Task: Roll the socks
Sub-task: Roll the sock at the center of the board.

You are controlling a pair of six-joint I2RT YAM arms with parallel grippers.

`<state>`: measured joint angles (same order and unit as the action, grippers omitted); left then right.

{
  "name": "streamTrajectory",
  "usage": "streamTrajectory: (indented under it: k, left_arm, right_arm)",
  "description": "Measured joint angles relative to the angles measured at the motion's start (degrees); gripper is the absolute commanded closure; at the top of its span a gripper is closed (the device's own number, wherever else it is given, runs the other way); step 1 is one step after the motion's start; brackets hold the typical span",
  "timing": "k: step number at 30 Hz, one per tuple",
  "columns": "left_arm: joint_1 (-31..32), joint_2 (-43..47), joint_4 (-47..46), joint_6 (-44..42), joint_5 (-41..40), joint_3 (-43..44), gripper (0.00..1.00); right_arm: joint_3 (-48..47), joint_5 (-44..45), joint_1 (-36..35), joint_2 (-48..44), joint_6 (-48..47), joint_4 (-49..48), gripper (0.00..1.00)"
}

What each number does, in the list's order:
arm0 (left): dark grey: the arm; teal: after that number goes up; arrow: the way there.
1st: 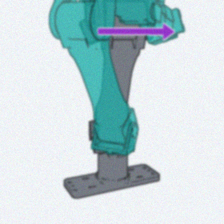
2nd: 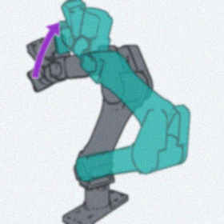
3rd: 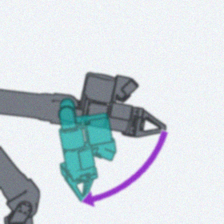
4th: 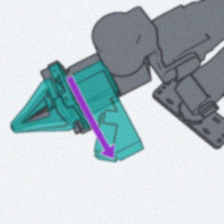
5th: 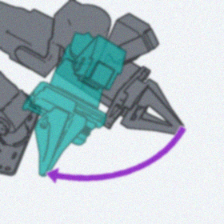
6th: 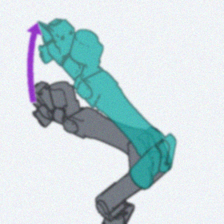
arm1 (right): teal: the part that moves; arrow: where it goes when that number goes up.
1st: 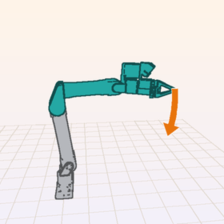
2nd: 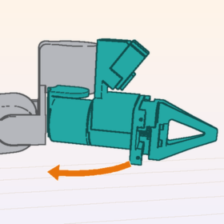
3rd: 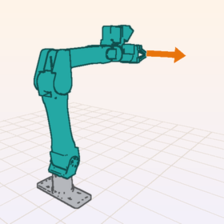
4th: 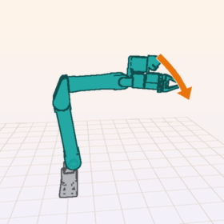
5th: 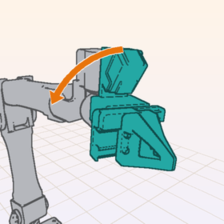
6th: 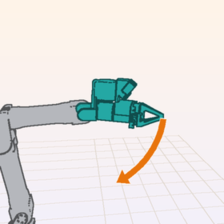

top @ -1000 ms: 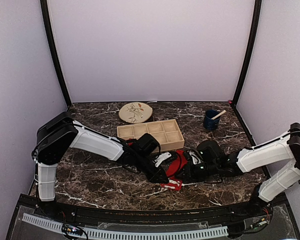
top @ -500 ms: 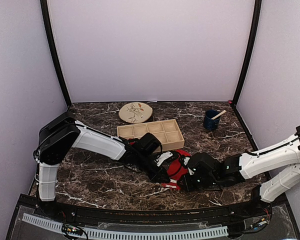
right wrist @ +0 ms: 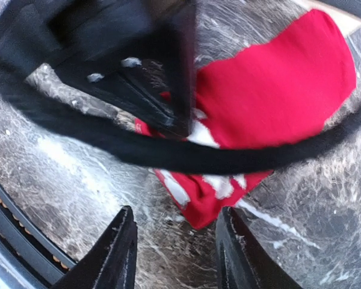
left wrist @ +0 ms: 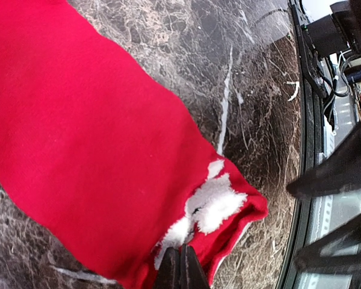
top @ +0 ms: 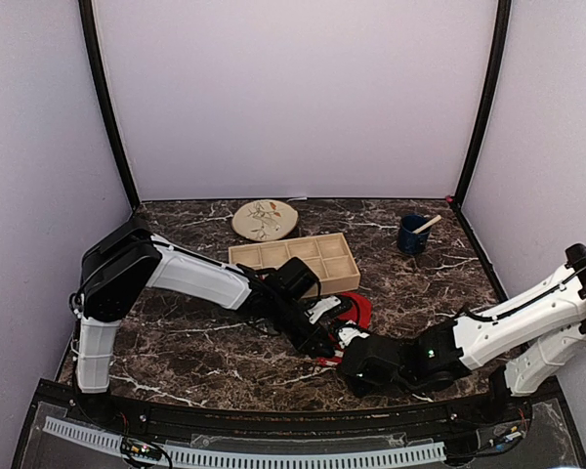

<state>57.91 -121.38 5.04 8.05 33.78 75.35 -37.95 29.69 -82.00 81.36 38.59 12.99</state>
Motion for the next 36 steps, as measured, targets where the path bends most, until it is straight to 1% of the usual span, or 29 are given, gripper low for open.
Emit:
streamTrajectory:
  k: [6, 13, 19, 36]
  left_arm:
    - [-1.18, -0.94, 2.32, -1.31, 2.12, 1.57, 1.00]
    - [-2.84, -1.03, 5.22, -2.99, 5.11, 1.84, 1.00]
    - [-3.45, -2.27, 8.17, -4.96, 7.63, 3.78, 1.00]
    - [-3.82, -3.56, 12.87, -8.22, 11.45, 5.68, 1.00]
  right_arm:
    - [-3.87, 3.41, -2.69, 5.66, -4.24, 1.70, 0.55]
    - [-6.25, 5.11, -2.95, 8.87, -8.07, 4.94, 0.55]
    - [-8.59, 5.55, -2.99, 12.81, -10.73, 6.80, 0.55]
    - [-11.13, 7.23, -3.02, 16.63, -18.01, 8.07, 0.56]
